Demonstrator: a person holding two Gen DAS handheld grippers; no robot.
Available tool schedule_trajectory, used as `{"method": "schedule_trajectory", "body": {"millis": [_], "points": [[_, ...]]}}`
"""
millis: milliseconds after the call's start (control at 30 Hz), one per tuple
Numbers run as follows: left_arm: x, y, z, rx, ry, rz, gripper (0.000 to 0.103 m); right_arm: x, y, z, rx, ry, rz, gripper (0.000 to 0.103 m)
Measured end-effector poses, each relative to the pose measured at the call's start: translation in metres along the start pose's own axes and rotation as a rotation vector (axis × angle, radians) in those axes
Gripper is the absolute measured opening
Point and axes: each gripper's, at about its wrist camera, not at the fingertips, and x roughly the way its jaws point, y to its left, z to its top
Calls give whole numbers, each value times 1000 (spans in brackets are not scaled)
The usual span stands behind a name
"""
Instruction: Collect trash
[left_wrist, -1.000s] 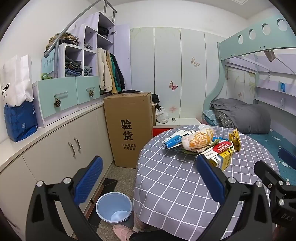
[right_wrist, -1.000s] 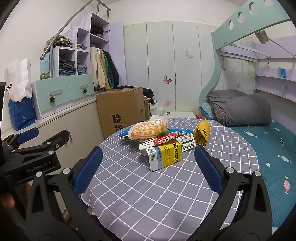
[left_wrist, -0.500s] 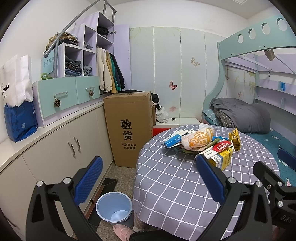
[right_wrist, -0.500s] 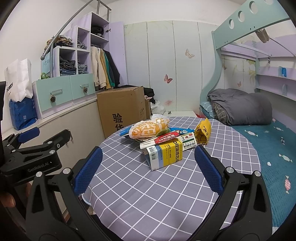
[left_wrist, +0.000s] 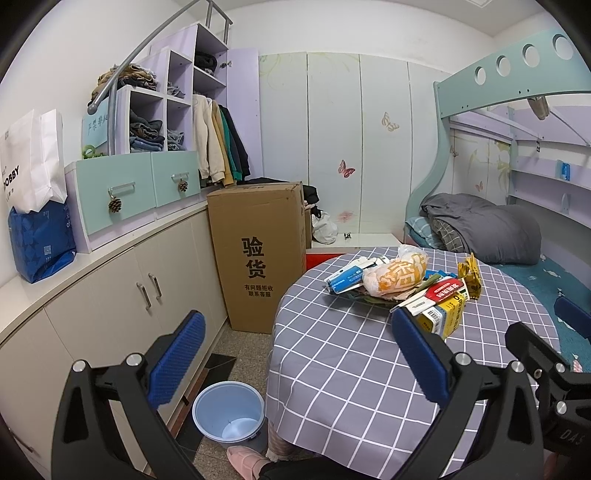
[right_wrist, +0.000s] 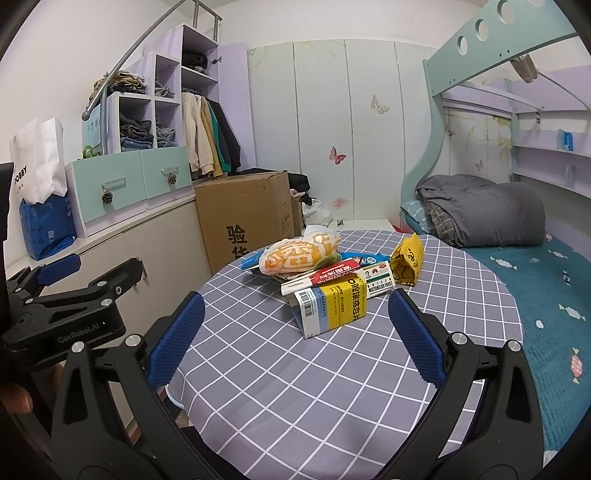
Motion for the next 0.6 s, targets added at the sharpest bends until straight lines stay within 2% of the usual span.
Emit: {"method": "schedule_trajectory", "body": {"millis": [600], "points": [[3, 1, -2, -1, 6, 5, 99, 2, -2, -2, 11, 9, -3, 97]]}}
